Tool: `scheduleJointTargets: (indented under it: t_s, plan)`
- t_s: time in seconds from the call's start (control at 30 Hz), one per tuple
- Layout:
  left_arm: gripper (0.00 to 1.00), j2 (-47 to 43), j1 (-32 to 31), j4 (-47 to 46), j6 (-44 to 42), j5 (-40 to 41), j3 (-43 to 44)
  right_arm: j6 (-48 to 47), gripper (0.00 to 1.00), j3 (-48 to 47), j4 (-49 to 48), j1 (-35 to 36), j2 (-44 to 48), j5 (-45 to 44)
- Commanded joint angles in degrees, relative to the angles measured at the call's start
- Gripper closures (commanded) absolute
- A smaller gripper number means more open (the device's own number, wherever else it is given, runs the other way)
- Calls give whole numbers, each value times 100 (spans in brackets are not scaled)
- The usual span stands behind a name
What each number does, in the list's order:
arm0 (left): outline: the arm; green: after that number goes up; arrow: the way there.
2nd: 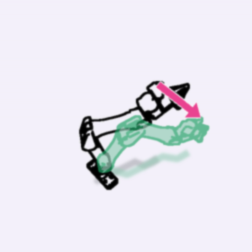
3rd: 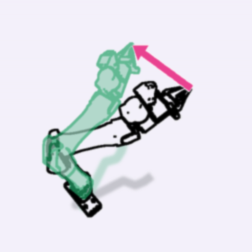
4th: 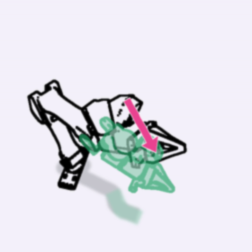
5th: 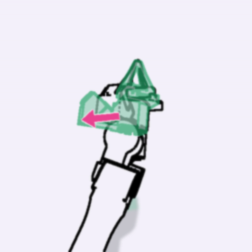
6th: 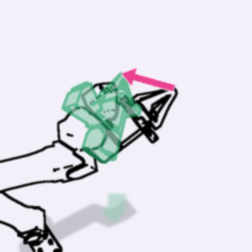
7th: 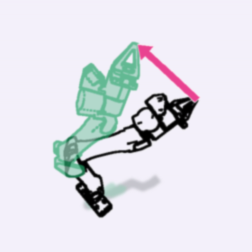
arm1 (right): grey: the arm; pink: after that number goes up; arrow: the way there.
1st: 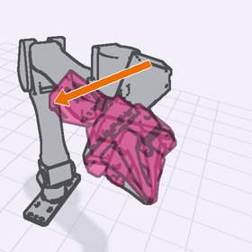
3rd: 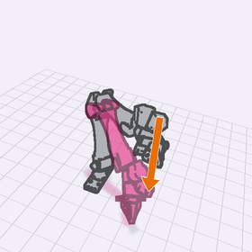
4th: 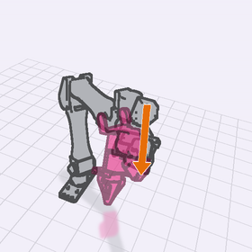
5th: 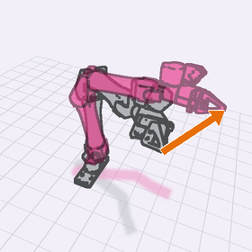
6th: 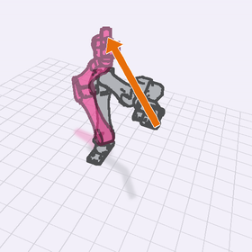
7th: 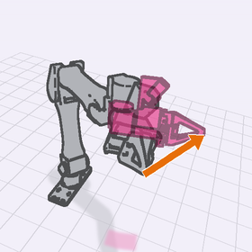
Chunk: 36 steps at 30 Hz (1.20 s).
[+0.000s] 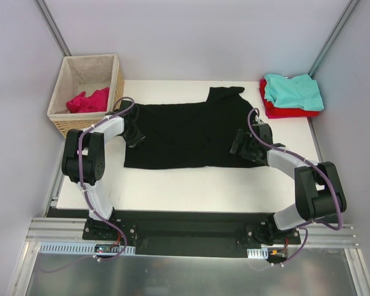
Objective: Fold and stack the t-shirts
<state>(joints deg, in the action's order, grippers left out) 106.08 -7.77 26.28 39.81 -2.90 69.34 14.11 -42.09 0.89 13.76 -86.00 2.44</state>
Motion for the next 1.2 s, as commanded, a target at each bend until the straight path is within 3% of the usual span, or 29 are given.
scheduleJointTargets:
  t_s: [0.0,0.67,1.17]
  plan:
    - [100,-26,83,246,-79,114,203,136,0,113,193,4,-49,240]
    - [100,-263,531,360,-193,263,185,189,0,95,193,13,-154,301]
    - [100,-273,628,615,-316,597,712,180,0,113,193,22,-154,354]
